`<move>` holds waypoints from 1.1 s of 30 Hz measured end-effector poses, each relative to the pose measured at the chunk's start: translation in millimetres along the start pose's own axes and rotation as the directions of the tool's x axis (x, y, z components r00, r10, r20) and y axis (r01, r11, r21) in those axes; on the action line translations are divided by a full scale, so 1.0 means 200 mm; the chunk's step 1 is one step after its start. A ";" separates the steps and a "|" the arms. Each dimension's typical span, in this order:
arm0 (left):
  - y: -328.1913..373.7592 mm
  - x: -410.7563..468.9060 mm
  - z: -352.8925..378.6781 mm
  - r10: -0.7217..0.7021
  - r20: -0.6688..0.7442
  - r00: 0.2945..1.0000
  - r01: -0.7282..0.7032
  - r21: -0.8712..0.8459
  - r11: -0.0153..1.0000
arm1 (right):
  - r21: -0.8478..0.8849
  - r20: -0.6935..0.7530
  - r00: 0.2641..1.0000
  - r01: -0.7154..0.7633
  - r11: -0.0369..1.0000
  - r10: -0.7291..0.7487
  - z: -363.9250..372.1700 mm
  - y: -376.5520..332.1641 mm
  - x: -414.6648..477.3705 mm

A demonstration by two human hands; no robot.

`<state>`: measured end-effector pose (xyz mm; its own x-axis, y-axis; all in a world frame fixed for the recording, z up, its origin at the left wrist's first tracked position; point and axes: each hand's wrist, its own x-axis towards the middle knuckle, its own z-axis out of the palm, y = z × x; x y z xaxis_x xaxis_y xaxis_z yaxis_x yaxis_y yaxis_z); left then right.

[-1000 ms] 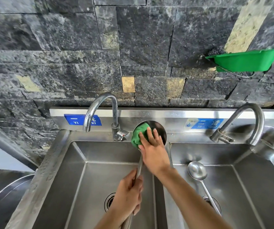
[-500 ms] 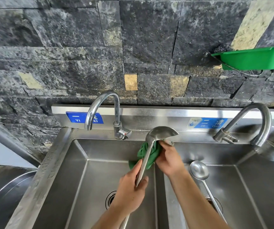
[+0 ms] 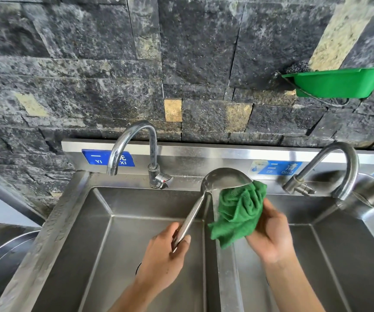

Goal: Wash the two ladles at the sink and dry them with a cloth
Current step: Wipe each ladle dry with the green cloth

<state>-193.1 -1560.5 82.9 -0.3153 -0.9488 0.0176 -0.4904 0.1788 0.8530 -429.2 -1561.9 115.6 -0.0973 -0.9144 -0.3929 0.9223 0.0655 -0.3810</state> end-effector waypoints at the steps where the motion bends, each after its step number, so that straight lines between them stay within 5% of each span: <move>1: 0.00 0.00 0.00 -0.017 0.011 1.000 0.017 -0.018 1.000 | -0.012 0.009 1.000 -0.003 1.000 0.003 -0.02 -0.02 -0.03; 8: 0.03 0.02 0.02 -0.010 0.044 0.999 0.012 -0.039 0.999 | -0.212 0.029 0.998 0.059 0.975 -0.054 0.02 -0.18 -0.26; 12: 0.04 0.06 0.01 0.018 -0.060 0.998 -0.017 0.022 1.000 | -0.375 0.098 0.943 0.330 0.866 -0.317 0.11 -0.27 -0.25; 13: 0.04 0.07 0.01 0.019 -0.087 0.996 -0.015 0.047 0.999 | -0.516 0.147 0.886 0.449 0.730 -0.440 0.15 -0.28 -0.23; 15: 0.05 0.09 0.01 0.029 -0.116 0.993 -0.015 0.120 0.993 | -0.744 0.363 0.721 0.606 0.283 -0.590 0.24 -0.24 -0.18; 18: 0.07 0.09 0.03 0.070 -0.109 0.992 -0.043 0.229 0.973 | -0.722 0.686 0.636 0.536 -0.437 -0.352 0.27 -0.11 -0.06; 20: 0.08 0.09 0.03 0.077 -0.113 0.991 -0.048 0.241 0.969 | -0.522 0.757 0.642 0.485 -0.702 -0.119 0.25 -0.05 0.02; 23: 0.04 0.09 0.01 0.053 -0.131 0.990 -0.018 0.250 0.968 | -0.485 0.713 0.701 0.506 -0.713 0.012 0.24 -0.06 0.06; 28: 0.01 0.07 0.01 0.112 -0.129 0.985 -0.065 0.320 0.945 | -0.109 0.765 0.600 0.477 -0.872 0.232 0.27 -0.09 0.13; 31: 0.01 0.07 0.01 0.115 -0.165 0.980 -0.062 0.293 0.954 | -0.315 0.712 0.679 0.536 -0.783 0.178 0.36 -0.10 0.20; 33: 0.00 0.06 0.00 0.131 -0.170 0.977 -0.083 0.263 0.961 | -0.637 0.581 0.811 0.508 -0.580 0.073 0.42 -0.17 0.26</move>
<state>-196.9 -1572.9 83.5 -0.2344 -0.9475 0.2173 -0.6586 0.3192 0.6815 -434.5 -1644.7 178.8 0.2058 -0.9686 0.1396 -0.8226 -0.2485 -0.5115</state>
